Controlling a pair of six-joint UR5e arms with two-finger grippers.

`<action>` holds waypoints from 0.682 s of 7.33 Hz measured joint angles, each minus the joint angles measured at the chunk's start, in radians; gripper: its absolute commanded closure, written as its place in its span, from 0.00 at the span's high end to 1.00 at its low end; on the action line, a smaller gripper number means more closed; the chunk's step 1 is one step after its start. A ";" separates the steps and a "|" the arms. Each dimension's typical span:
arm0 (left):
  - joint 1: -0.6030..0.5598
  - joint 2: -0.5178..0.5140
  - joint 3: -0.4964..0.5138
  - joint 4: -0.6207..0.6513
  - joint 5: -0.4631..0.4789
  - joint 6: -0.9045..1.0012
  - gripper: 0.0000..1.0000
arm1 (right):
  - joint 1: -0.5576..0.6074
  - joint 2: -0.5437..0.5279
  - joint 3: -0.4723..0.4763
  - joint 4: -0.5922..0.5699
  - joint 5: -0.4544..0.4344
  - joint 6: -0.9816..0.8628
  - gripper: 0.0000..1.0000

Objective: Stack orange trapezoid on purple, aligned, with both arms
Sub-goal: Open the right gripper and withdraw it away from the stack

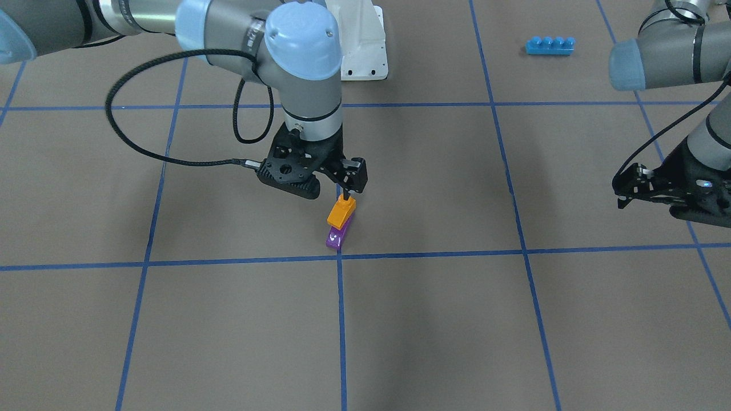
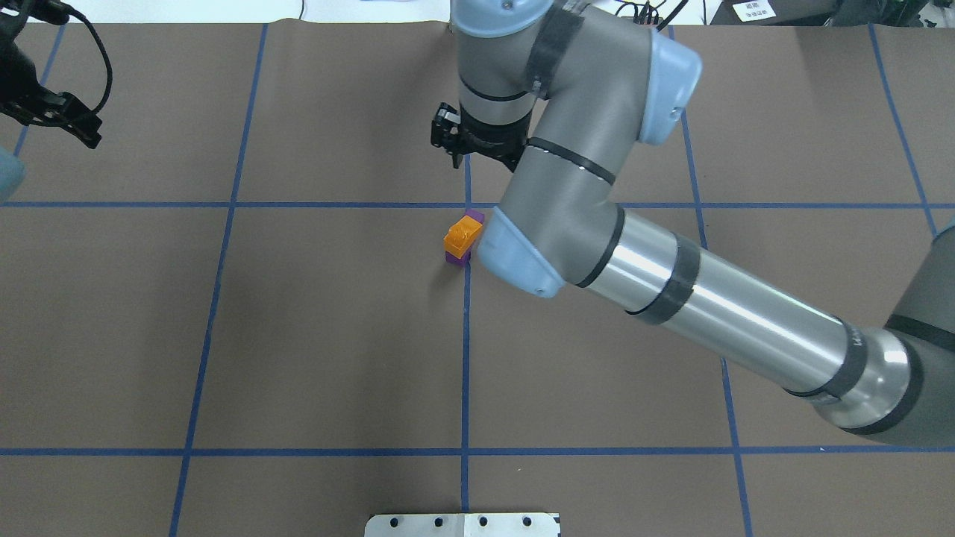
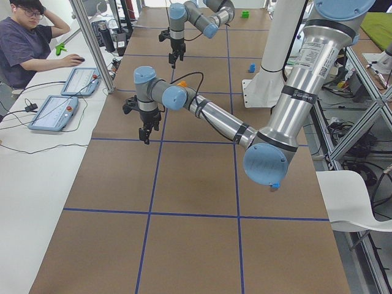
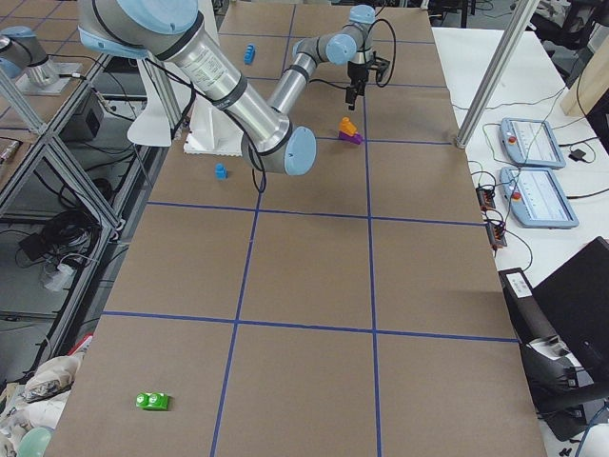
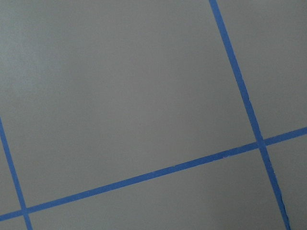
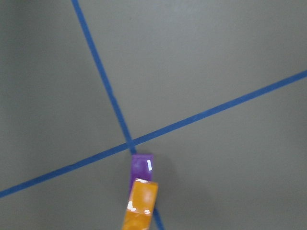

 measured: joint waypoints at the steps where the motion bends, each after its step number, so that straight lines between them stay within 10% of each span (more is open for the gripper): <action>1: -0.027 0.024 0.002 -0.010 0.000 0.052 1.00 | 0.047 -0.098 0.088 -0.031 0.005 -0.135 1.00; 5: -0.264 0.143 0.061 -0.059 -0.004 0.376 1.00 | 0.341 -0.529 0.192 0.064 0.100 -0.762 1.00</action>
